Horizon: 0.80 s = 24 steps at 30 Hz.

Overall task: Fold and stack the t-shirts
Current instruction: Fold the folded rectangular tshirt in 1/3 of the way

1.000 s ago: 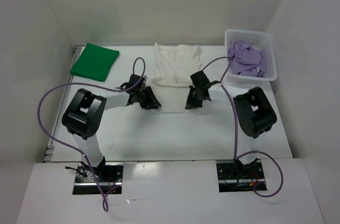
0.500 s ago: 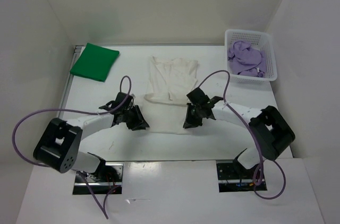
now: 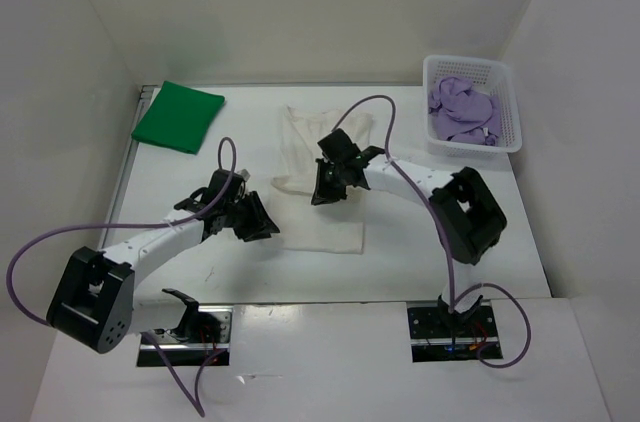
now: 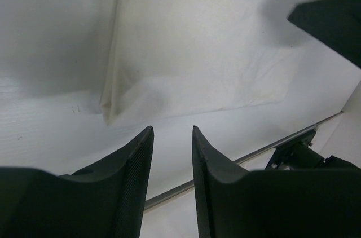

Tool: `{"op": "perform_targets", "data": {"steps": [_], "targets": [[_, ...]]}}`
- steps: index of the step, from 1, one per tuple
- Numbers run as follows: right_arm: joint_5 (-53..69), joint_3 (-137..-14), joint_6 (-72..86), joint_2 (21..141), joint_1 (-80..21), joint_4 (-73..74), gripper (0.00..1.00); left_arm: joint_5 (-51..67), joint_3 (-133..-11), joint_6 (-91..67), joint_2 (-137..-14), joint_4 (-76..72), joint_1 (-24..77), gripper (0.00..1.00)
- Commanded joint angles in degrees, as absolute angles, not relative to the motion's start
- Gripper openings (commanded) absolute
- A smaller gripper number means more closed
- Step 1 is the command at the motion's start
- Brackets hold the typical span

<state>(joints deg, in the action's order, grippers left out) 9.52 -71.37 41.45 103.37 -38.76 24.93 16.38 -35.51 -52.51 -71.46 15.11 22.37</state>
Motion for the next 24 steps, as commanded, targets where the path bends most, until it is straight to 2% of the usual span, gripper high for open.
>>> {"op": "perform_targets", "data": {"steps": [1, 11, 16, 19, 23, 24], "targets": [[7.6, -78.4, 37.6, 109.2, -39.2, 24.6, 0.11, 14.9, -35.2, -51.9, -69.1, 15.6, 22.4, 0.41], [-3.0, -91.9, 33.9, 119.3, -36.2, 25.8, 0.11, 16.0, -30.5, -53.1, -63.3, 17.8, 20.7, 0.45], [-4.8, -95.7, 33.9, 119.8, -35.2, 27.2, 0.14, 14.7, -29.9, -53.1, -62.0, 19.1, 20.1, 0.53], [-4.1, -91.1, 34.8, 114.4, -35.2, 27.2, 0.15, 15.8, -28.5, -54.3, -62.5, 16.6, 19.6, 0.53], [0.8, -71.4, 40.1, 98.5, -35.2, 22.1, 0.26, 15.8, -28.5, -55.7, -64.4, 14.8, 18.5, 0.53], [2.3, -67.9, 41.0, 95.0, -35.2, 21.5, 0.33, 15.8, -28.5, -55.7, -64.4, 14.2, 17.9, 0.52]]}}
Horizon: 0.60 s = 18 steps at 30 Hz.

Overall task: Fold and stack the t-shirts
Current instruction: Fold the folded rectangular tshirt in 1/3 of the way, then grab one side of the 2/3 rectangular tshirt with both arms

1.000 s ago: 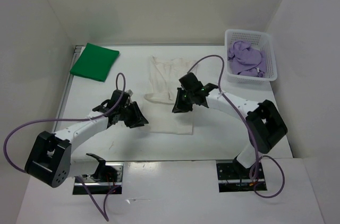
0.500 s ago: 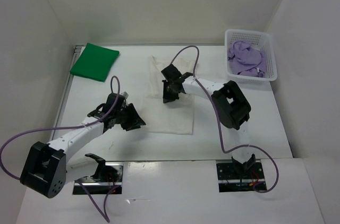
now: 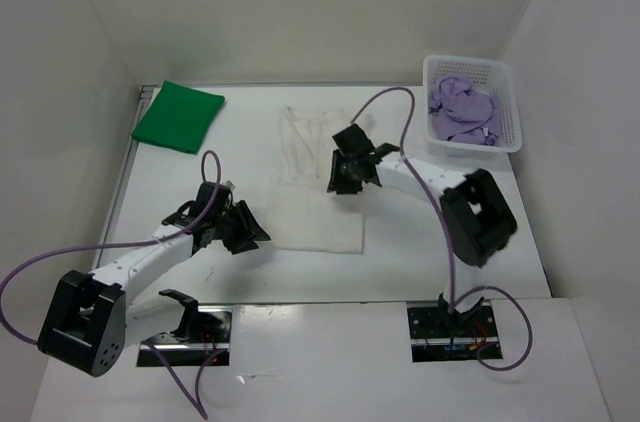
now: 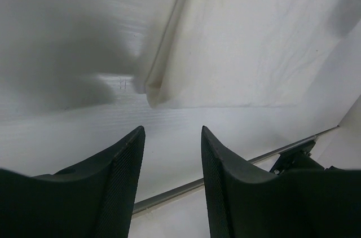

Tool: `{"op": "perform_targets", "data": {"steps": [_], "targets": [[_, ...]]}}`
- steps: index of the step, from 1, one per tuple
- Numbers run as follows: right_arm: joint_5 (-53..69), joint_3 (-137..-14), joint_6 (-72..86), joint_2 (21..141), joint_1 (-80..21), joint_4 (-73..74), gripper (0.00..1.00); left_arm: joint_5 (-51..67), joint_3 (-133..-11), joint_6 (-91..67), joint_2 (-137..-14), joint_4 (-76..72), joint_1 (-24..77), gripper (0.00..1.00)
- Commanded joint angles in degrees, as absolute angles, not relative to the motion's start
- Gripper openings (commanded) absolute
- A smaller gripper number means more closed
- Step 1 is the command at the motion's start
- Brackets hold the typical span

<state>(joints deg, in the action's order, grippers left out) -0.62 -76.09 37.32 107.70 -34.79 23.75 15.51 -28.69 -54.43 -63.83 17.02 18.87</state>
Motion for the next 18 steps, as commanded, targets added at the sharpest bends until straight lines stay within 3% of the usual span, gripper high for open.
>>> {"op": "perform_targets", "data": {"steps": [1, 3, 6, 10, 18], "targets": [[3.0, -64.6, 42.0, 91.8, -35.2, 21.5, 0.37, 15.8, -28.5, -55.7, -65.1, 13.7, 17.9, 0.52], [4.2, -55.2, 45.1, 83.1, -35.2, 21.5, 0.50, 15.8, -28.5, -55.7, -66.6, 13.2, 17.2, 0.52], [6.4, -44.0, 50.2, 74.1, -35.2, 22.1, 0.59, 15.8, -29.1, -55.0, -69.7, 11.9, 16.6, 0.52], [9.7, -31.1, 57.0, 67.8, -35.2, 19.2, 0.59, 17.0, -29.7, -54.5, -74.5, 9.6, 16.6, 0.51], [11.1, -25.7, 60.5, 67.8, -35.2, 13.4, 0.50, 17.0, -30.8, -52.1, -78.1, 9.1, 16.6, 0.40]]}}
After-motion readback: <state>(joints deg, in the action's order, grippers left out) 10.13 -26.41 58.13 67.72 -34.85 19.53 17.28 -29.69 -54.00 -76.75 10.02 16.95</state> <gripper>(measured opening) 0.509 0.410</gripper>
